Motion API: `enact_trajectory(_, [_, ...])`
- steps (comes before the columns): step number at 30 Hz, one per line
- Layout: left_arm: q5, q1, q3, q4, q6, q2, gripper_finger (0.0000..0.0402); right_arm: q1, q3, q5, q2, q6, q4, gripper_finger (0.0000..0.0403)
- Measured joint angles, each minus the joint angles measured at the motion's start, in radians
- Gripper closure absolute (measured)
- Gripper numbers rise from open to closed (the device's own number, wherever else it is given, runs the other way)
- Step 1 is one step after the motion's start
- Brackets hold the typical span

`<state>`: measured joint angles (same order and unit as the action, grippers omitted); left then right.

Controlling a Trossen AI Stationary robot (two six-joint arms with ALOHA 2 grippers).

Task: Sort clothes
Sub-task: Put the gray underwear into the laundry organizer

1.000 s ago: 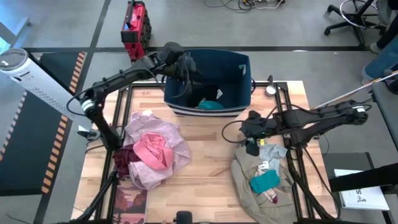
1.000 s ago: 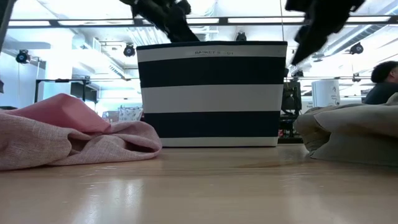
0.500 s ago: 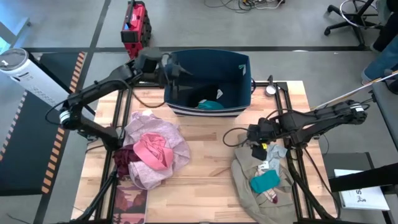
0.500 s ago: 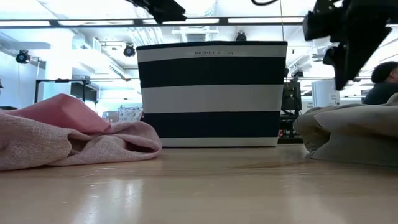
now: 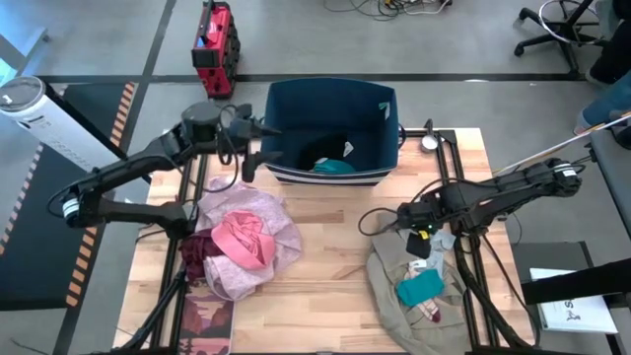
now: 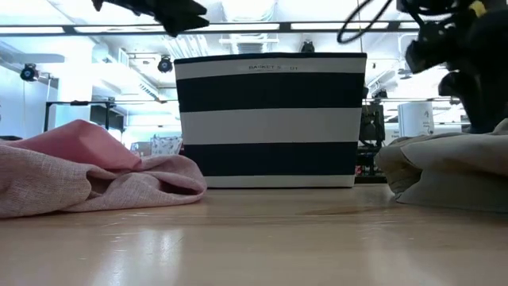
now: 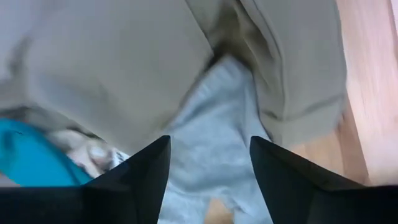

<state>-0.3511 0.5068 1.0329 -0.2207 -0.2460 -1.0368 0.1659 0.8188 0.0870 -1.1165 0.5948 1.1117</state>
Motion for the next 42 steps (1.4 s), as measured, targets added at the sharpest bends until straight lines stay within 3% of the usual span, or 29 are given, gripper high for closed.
enact_trajectory(5, [0.002, 0.000, -0.077, 0.045, 0.024, 0.047, 0.0168, 0.000, -0.030, 0.000, 0.000, 0.018, 0.041, 0.0207])
enact_trajectory(11, [0.044, 0.000, -0.141, 0.077, 0.026, 0.075, 0.0162, -0.001, -0.067, -0.015, 0.000, 0.018, 0.042, 0.0188])
enact_trajectory(19, [0.054, 0.000, -0.173, 0.080, 0.031, 0.075, 0.0154, -0.001, -0.147, -0.027, 0.001, 0.016, 0.042, 0.0150])
enact_trajectory(26, [0.054, 0.000, -0.177, 0.087, 0.031, 0.074, 0.0168, -0.016, -0.215, -0.037, 0.000, -0.005, -0.030, 0.0143])
enact_trajectory(36, [0.054, 0.000, -0.177, 0.088, 0.031, 0.074, 0.0157, -0.061, -0.259, -0.035, -0.065, -0.016, -0.075, 0.0184])
enact_trajectory(39, [0.054, 0.000, -0.178, 0.087, 0.031, 0.074, 0.0159, -0.062, -0.261, -0.035, -0.100, -0.020, -0.076, 0.0215])
enact_trajectory(42, [0.054, 0.000, -0.179, 0.086, 0.031, 0.074, 0.0167, -0.062, -0.261, -0.034, -0.131, -0.036, -0.083, 0.0273])
